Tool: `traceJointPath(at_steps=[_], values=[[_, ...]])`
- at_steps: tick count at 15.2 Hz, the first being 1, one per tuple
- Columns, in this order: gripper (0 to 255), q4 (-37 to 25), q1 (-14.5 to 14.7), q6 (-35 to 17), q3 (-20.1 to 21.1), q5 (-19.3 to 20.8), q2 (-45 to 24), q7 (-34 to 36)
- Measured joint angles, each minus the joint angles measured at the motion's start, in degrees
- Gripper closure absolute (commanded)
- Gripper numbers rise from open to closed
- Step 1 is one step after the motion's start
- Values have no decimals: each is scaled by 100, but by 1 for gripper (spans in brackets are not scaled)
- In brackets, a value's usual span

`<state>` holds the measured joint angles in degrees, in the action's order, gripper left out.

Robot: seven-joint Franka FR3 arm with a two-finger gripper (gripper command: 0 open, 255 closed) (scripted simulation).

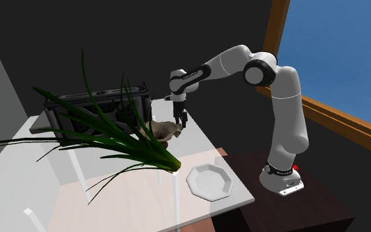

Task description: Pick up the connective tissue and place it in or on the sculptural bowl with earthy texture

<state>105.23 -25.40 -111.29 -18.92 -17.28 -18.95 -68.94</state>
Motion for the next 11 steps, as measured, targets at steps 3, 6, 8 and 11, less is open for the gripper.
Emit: traceJointPath(at_steps=[3,6,8,11], values=[[255,2,0,-2,0,0,0,0],[255,2,0,-1,-1,0,0,-1],[255,2,0,-2,-1,0,-1,-1],[255,1,-1,-2,0,0,-2,-1]])
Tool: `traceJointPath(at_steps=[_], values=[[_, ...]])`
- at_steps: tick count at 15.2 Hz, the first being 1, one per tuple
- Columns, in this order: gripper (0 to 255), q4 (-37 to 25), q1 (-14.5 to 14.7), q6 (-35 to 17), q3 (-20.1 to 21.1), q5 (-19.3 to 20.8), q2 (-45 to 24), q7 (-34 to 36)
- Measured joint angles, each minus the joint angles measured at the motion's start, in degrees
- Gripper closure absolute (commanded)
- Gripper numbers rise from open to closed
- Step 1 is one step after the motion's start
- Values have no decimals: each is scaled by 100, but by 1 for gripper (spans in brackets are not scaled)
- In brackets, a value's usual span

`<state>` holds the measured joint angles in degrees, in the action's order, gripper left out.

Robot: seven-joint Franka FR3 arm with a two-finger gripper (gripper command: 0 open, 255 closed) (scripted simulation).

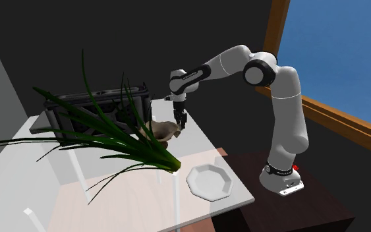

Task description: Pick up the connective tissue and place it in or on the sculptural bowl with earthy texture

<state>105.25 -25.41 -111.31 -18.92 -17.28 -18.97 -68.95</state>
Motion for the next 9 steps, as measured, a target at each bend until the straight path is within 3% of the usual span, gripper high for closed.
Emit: traceJointPath(at_steps=[9], values=[[255,-221,11,385,-33,100,189,113]])
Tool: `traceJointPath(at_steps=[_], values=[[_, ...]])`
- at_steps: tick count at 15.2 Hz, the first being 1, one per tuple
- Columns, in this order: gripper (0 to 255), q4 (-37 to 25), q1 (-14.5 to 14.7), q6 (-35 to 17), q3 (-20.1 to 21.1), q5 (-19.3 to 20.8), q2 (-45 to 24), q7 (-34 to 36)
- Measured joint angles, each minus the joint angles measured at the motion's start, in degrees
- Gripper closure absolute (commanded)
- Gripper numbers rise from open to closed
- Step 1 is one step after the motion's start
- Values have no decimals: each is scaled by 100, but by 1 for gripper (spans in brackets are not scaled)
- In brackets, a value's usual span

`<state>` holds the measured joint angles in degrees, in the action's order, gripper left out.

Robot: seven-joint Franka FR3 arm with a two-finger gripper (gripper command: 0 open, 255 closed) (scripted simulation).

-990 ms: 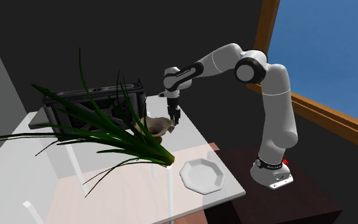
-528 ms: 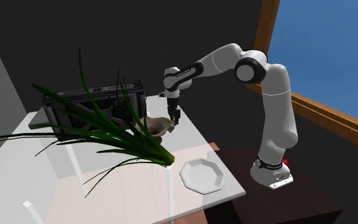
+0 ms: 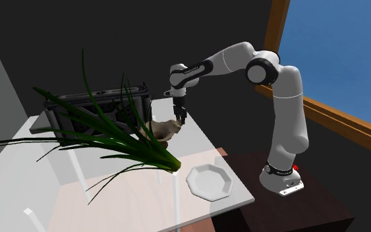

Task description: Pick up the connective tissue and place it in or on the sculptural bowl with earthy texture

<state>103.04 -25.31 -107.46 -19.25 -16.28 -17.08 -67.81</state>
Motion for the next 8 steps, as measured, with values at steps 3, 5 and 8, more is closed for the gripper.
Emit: traceJointPath(at_steps=[3,5,8], values=[[255,-85,11,167,-10,44,95,57],[255,-192,11,318,-19,73,147,95],[255,-328,4,511,-33,107,210,135]])
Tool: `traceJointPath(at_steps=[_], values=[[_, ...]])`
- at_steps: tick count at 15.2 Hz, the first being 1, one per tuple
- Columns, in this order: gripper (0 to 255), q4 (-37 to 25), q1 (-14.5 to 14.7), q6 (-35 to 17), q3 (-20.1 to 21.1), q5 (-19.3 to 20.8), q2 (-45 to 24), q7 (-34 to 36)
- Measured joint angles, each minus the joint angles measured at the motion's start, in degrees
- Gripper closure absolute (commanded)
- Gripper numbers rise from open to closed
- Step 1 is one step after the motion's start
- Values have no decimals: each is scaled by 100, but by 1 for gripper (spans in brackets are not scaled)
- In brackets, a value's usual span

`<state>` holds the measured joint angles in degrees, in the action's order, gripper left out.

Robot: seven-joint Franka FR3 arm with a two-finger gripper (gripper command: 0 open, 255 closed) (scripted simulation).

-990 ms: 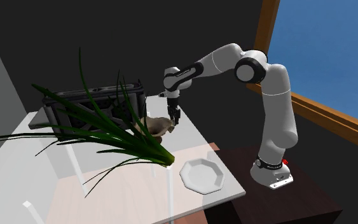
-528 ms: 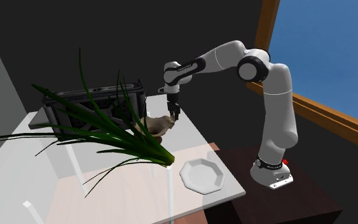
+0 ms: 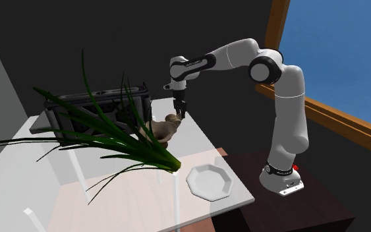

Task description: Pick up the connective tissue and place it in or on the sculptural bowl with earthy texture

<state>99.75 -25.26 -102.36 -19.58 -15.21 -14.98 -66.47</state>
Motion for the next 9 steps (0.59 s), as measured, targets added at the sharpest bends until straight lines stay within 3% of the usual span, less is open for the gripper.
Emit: traceJointPath(at_steps=[9], values=[[255,-526,-7,633,-19,74,132,150]])
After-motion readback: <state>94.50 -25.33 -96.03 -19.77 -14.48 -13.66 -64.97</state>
